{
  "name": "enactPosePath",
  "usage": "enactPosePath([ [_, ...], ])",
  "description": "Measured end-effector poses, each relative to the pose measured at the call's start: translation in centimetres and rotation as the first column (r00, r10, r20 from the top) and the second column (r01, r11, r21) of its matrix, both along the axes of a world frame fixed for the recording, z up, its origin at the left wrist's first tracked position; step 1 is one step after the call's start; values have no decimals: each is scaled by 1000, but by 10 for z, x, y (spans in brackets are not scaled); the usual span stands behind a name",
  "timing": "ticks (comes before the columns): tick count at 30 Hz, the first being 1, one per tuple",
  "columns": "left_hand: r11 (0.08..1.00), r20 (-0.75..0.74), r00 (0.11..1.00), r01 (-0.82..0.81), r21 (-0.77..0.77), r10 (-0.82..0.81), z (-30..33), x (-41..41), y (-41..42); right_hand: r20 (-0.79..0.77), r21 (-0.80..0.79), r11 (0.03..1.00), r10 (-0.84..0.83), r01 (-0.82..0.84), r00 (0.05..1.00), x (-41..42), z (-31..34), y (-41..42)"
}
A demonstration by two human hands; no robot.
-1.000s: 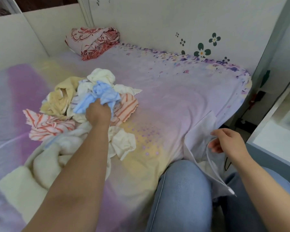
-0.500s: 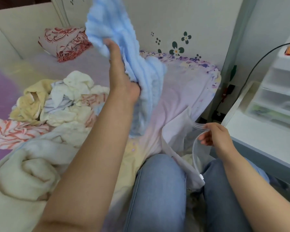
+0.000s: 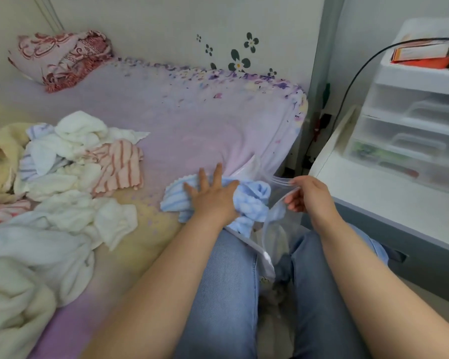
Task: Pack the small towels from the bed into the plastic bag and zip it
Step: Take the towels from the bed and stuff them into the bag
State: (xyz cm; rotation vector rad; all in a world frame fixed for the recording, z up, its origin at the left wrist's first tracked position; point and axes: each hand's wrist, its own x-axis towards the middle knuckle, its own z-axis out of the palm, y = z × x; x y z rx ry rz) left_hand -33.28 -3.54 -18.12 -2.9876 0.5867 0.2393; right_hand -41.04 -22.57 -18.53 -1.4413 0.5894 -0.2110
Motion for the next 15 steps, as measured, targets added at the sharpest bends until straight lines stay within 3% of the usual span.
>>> enactPosePath([
  [4,999,27,999,21,39,-22,23,-7,12,-1,-25,1000,5,-5,1000,1,-1,1],
  [7,996,130,989,60,64,-68,46,-17,-1,3,-56,998,22,-22,1000,3,-2,3],
  [10,996,201,976,88,6,-87,75,-22,-24,11,-63,997,43,-42,999,3,-4,5],
  [13,990,68,996,69,-124,-61,80,-11,-43,16,-13,1000,27,-27,1000,3,-5,3],
  [15,966,-121,989,46,-255,-79,61,-4,-52,6,7,1000,9,-9,1000,3,-5,1],
])
